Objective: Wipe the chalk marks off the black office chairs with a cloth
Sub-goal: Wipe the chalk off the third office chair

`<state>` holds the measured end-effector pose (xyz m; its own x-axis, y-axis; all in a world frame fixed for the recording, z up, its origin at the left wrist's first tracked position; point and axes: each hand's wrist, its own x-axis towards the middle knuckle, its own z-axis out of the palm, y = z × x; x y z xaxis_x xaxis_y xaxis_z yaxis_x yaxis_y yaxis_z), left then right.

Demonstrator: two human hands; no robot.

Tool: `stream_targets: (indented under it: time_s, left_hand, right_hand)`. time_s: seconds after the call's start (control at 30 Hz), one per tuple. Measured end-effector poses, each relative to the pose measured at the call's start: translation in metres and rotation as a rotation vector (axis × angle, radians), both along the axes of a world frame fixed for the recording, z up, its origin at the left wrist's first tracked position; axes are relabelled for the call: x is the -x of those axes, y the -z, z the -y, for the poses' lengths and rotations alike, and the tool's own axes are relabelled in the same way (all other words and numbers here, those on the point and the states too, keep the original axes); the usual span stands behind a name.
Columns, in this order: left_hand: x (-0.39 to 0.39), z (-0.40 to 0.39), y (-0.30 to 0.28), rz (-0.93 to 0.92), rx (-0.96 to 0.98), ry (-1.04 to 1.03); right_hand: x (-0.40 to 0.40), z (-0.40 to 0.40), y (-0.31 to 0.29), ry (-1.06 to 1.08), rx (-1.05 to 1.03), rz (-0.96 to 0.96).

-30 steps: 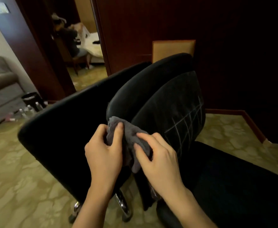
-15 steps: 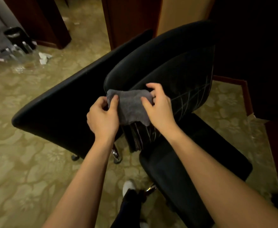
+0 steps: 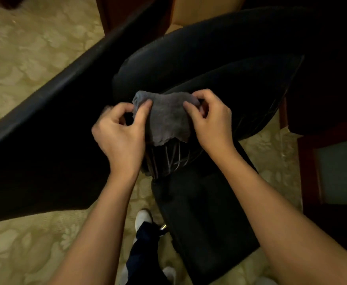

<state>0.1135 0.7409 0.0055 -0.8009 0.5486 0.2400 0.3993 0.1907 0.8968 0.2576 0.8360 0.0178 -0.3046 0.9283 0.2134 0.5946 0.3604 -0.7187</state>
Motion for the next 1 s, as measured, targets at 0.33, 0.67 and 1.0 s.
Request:
stream_targets:
  time_s: [0.33, 0.67, 1.0]
  left_hand:
    - [-0.036, -0.048, -0.003, 0.022, 0.165, 0.111]
    - [-0.073, -0.087, 0.054, 0.089, 0.026, -0.014]
    - [-0.097, -0.058, 0.108, 0.332, 0.070, 0.004]
  right_hand:
    - [-0.029, -0.036, -0.001, 0.124, 0.076, -0.188]
    - [-0.035, -0.052, 0.055, 0.225, 0.154, -0.441]
    - [-0.032, -0.014, 0.116, 0.426, 0.350, -0.382]
